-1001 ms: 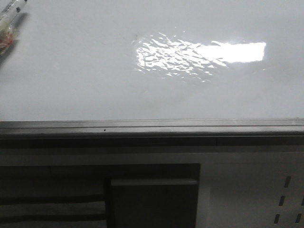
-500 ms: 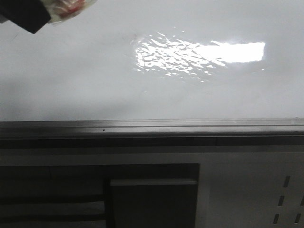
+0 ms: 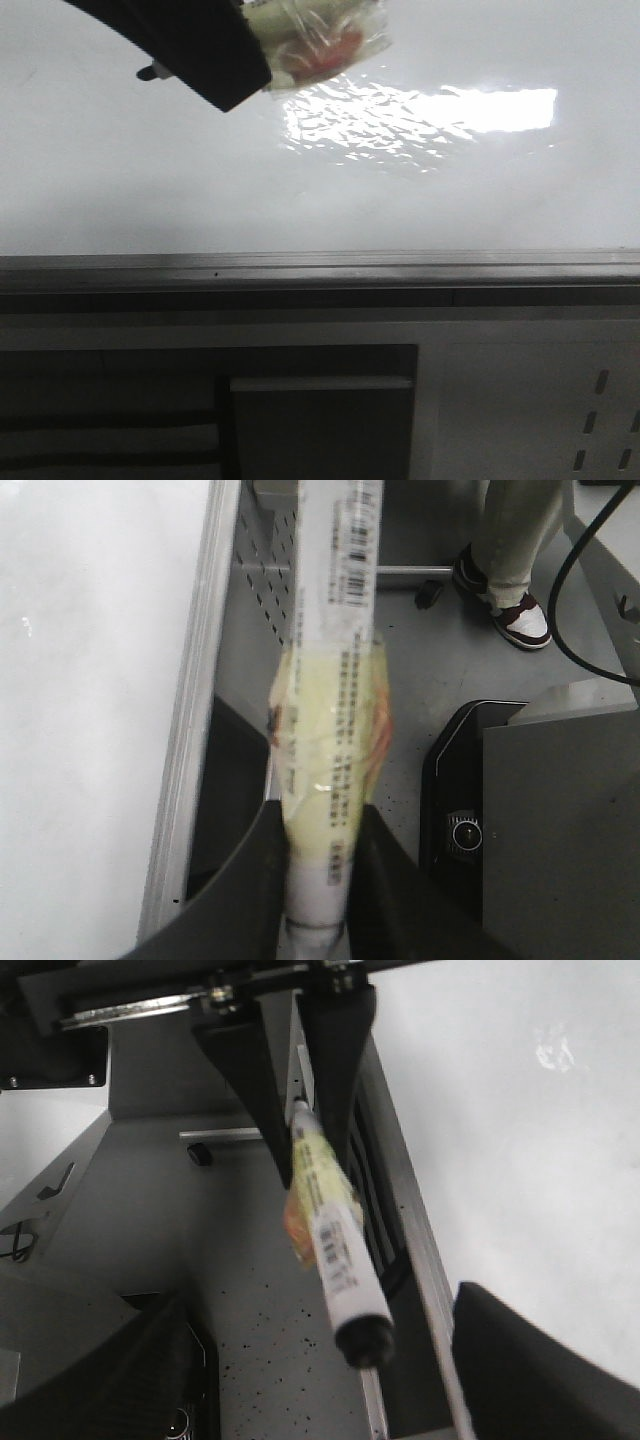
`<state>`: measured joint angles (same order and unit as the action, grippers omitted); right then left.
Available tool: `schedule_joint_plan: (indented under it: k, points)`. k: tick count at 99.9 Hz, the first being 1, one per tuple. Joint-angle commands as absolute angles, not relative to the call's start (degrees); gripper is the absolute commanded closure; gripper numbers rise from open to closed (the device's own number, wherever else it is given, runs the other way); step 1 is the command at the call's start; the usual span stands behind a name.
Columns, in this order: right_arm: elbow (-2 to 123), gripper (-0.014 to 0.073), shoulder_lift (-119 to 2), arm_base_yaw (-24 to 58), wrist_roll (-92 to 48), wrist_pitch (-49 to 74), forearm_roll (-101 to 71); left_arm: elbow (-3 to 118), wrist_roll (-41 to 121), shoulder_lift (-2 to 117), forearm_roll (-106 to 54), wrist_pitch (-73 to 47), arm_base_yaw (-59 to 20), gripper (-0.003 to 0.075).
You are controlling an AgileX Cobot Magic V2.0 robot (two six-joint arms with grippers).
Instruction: Write number 4 on whiteboard
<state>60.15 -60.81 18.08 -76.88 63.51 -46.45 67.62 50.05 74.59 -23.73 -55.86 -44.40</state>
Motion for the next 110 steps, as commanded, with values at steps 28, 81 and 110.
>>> schedule_joint_plan:
  k: [28, 81, 110]
  points:
    - [62.1, 0.0106, -65.5, 24.9, -78.6, 56.0, -50.8, 70.5, 54.6, 73.3, -25.9, -53.2, -44.9, 0.0741]
    - [62.1, 0.0364, -66.1, 24.9, -78.6, 55.9, -50.8, 70.5, 55.0, 73.3, -26.5, -52.9, -44.9, 0.0741]
    - [62.1, 0.0596, -66.1, 24.9, -78.6, 55.9, -50.1, 70.5, 55.0, 73.3, -26.9, -52.4, -44.7, 0.0735]
